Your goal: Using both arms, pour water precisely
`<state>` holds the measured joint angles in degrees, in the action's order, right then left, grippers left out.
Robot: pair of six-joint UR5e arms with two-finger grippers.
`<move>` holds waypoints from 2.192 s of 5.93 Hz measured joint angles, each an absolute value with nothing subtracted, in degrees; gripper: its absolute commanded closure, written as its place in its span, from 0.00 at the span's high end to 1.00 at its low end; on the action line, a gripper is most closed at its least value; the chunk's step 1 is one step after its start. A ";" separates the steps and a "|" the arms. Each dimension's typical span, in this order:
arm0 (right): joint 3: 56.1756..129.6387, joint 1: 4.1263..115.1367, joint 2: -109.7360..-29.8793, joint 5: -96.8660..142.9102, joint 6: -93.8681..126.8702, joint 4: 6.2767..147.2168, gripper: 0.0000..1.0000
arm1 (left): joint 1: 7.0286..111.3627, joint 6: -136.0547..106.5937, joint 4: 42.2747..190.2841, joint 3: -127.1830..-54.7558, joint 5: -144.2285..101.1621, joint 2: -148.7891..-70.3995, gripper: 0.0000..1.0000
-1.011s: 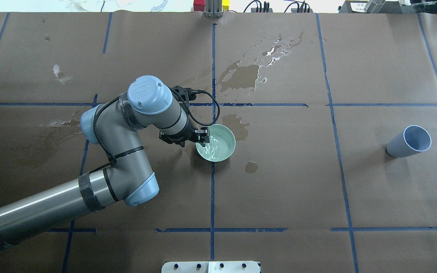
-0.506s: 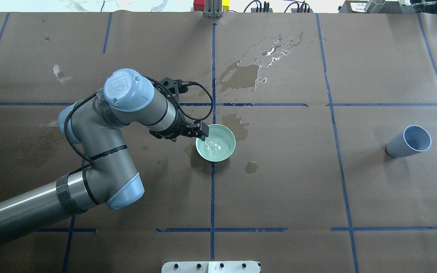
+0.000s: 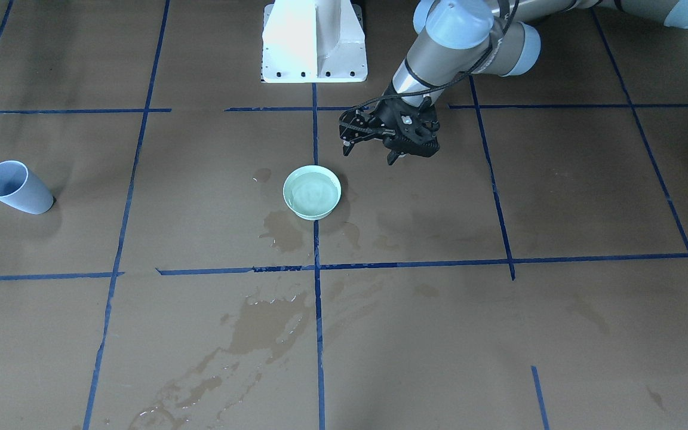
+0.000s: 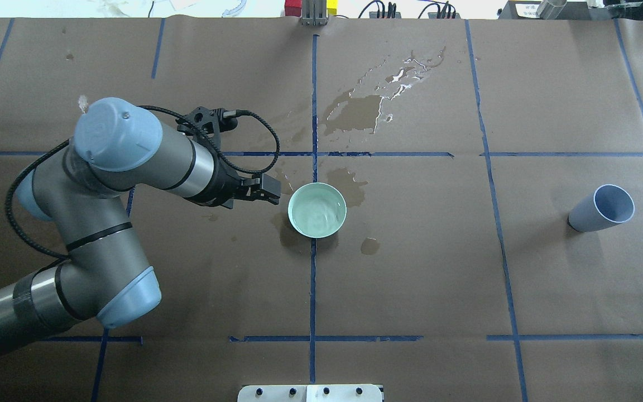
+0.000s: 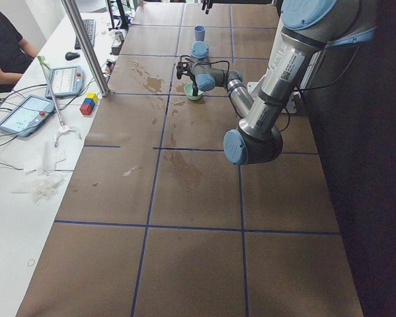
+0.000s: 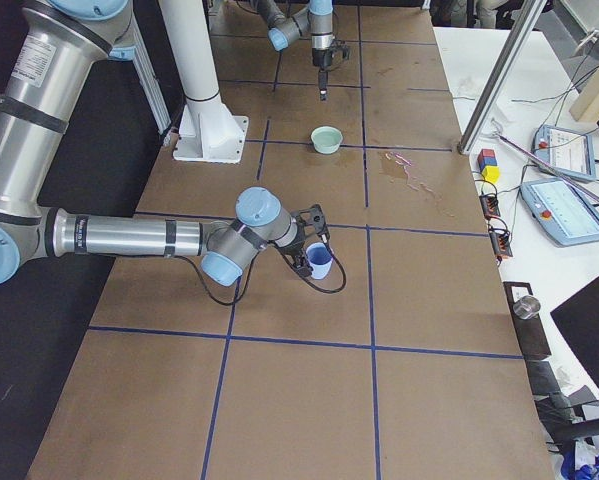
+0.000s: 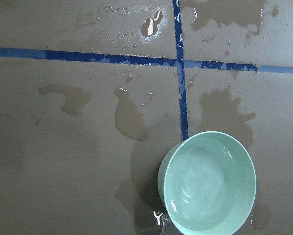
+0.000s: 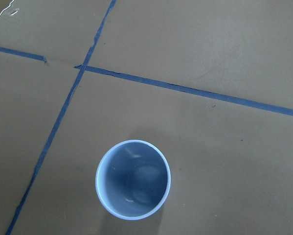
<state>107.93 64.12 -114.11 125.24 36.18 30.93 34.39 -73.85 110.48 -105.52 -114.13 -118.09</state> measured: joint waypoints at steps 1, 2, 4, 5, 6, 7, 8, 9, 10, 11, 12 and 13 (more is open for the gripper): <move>107.93 59.44 -116.12 120.49 40.07 25.56 1.00 | 34.71 -74.03 110.48 -108.18 -113.56 -115.41 1.00; 107.93 54.31 -118.05 114.48 44.72 20.95 1.00 | 34.84 -74.08 110.48 -109.31 -112.83 -114.02 1.00; 107.91 40.88 -120.08 96.23 51.53 17.97 0.99 | 34.52 -74.16 110.48 -109.36 -111.13 -113.42 1.00; 107.62 34.16 -120.40 87.21 55.31 17.81 0.99 | 34.35 -74.17 110.48 -109.23 -109.98 -113.40 1.00; 107.14 29.60 -120.56 81.49 58.90 17.77 0.98 | 34.31 -74.18 110.48 -109.19 -109.55 -113.38 1.00; 106.80 26.53 -120.60 78.33 62.18 17.76 0.97 | 34.28 -74.18 110.48 -109.17 -109.40 -113.38 1.00; 106.67 24.87 -120.54 76.56 63.94 17.68 0.99 | 34.28 -74.18 110.48 -109.16 -109.35 -113.38 1.00; 106.37 23.73 -120.40 73.64 64.55 17.56 1.00 | 34.28 -74.18 110.48 -109.16 -109.34 -113.38 1.00; 105.79 22.08 -120.29 68.05 64.83 17.51 1.00 | 34.28 -74.18 110.48 -109.16 -109.11 -113.38 1.00; 104.60 19.41 -120.16 60.15 65.47 17.50 1.00 | 34.28 -74.18 110.48 -109.16 -108.74 -113.38 1.00; 103.10 16.21 -119.94 52.55 66.97 17.04 1.00 | 34.28 -74.18 110.48 -109.18 -108.54 -113.38 1.00; 101.57 13.73 -119.72 47.13 68.62 15.40 1.00 | 34.28 -74.16 110.48 -109.22 -108.48 -113.38 1.00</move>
<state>101.57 13.73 -119.72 47.13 68.62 15.40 34.28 -74.16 110.48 -109.22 -108.48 -113.38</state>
